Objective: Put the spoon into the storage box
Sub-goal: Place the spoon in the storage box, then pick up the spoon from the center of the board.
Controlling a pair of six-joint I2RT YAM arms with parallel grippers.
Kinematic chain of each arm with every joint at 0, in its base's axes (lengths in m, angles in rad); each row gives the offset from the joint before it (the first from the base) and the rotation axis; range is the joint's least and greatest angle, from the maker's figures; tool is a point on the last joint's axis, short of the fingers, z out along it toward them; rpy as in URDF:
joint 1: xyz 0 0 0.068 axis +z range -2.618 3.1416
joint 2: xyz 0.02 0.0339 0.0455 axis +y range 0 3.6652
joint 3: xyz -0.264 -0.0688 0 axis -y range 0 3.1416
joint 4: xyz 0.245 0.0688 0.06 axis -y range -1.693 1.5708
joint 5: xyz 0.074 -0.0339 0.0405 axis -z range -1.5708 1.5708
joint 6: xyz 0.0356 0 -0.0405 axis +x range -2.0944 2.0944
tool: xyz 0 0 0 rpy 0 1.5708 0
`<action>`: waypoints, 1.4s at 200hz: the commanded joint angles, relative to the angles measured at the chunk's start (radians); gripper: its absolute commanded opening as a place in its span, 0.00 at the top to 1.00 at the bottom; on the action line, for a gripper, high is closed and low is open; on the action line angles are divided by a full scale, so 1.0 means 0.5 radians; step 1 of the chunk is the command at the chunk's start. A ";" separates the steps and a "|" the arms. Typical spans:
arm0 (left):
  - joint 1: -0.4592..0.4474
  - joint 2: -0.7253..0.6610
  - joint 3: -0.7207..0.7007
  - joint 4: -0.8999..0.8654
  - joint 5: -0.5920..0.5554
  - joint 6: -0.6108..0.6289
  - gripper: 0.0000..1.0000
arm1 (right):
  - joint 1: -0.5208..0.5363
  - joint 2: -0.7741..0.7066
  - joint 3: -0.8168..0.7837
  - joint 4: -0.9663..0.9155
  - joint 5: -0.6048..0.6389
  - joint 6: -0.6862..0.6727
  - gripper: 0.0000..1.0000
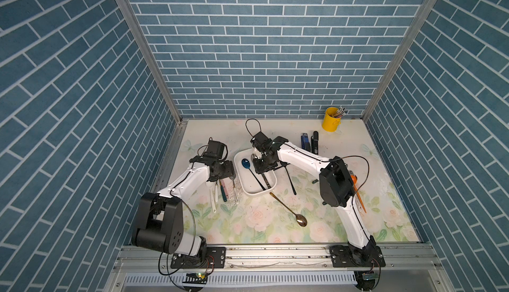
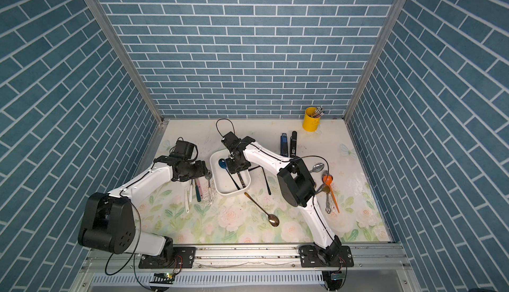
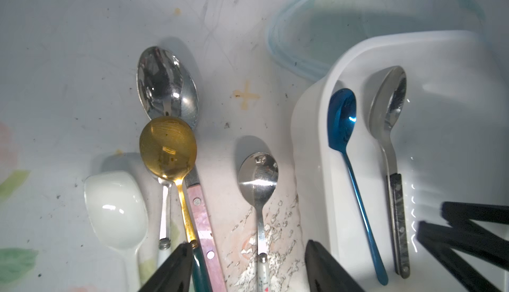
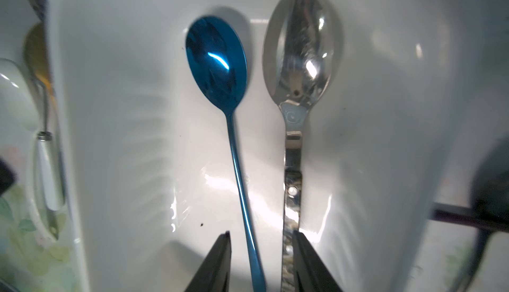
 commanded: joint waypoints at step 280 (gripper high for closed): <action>-0.056 0.083 -0.082 0.087 -0.040 0.025 0.30 | -0.704 -0.046 -0.582 0.286 0.128 1.328 0.50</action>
